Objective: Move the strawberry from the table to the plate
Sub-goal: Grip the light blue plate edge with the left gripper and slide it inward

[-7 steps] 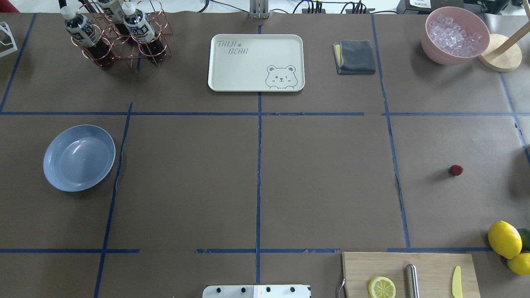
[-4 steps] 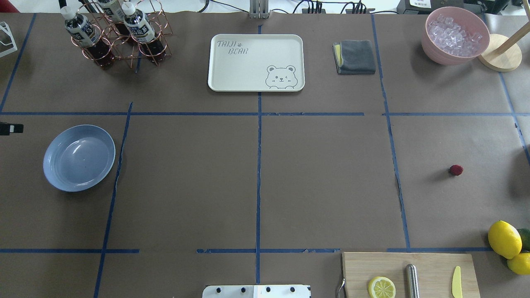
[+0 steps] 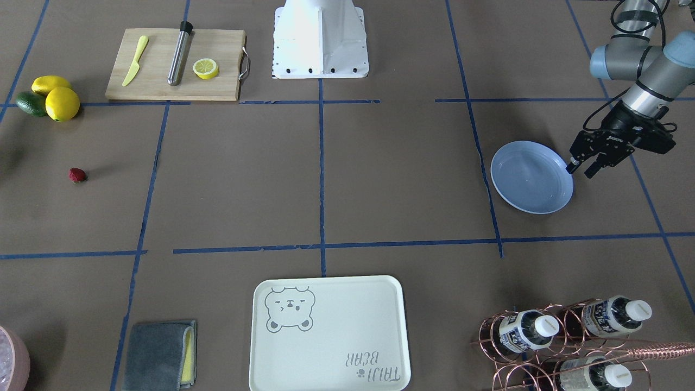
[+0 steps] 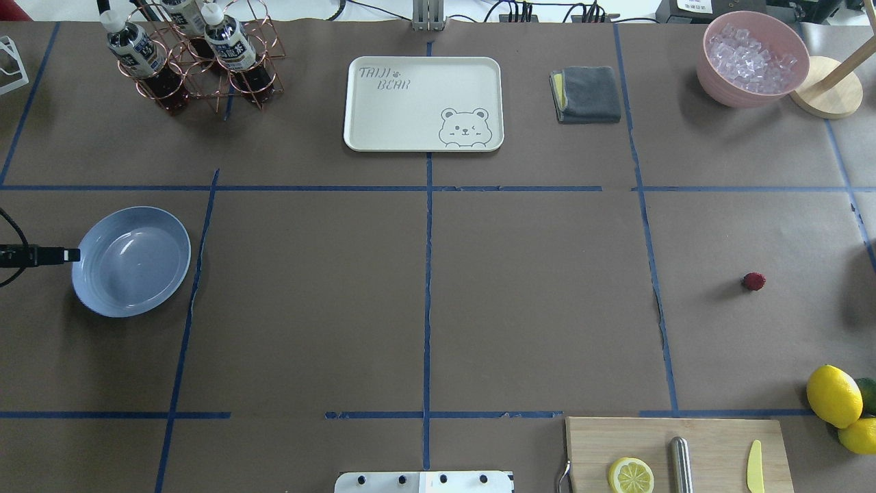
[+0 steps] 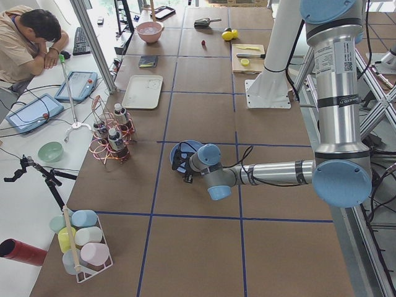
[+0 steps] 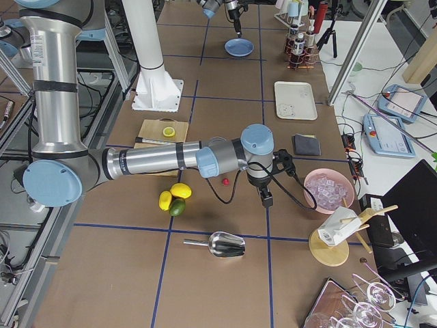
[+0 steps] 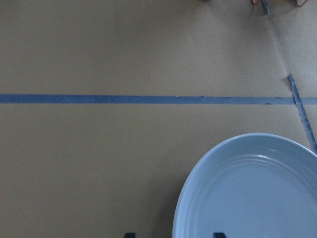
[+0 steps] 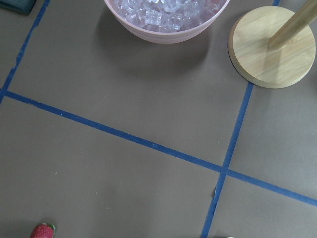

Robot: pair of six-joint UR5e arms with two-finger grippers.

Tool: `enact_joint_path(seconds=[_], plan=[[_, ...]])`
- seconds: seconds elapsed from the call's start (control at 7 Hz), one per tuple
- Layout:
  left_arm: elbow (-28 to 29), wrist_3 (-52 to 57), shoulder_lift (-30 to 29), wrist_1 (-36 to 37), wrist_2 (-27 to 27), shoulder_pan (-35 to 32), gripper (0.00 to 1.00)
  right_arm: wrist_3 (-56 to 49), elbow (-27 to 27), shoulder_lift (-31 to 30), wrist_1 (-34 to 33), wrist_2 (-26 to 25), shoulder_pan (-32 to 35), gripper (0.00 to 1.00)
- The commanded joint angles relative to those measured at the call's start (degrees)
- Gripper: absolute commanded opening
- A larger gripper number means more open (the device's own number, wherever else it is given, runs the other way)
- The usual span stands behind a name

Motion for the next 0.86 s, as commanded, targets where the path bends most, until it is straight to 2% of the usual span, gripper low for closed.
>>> enact_joint_path(seconds=[0.0,0.14,0.29,0.43,0.57,0.71], plan=[[0.28,-1.76,-0.33,-0.76,2.45,4.06,0.39,0.00,-0.09,-0.06,0.00,0.07,0.00,1.00],[0.11,-6.03,-0.68,-2.68,2.10,4.08,0.00,0.00,0.00,-0.15,0.00,0.07,0.09,1.00],[-0.51,-6.25,-0.77,-2.96,1.84,4.08,0.00,0.00,-0.09,-0.15,0.00,0.07,0.00,1.00],[-3.73,-6.60,-1.21,-1.57,0.88,4.08,0.00,0.00,0.00,-0.15,0.00,-0.02,0.00,1.00],[-8.29,-6.95,-3.91,6.19,-3.31,4.08,0.00,0.00,0.00,-0.15,0.00,0.07,0.00,1.00],[-15.47,-7.13,-10.29,23.06,-3.43,4.08,0.00,0.00,0.17,-0.15,0.00,0.07,0.00,1.00]])
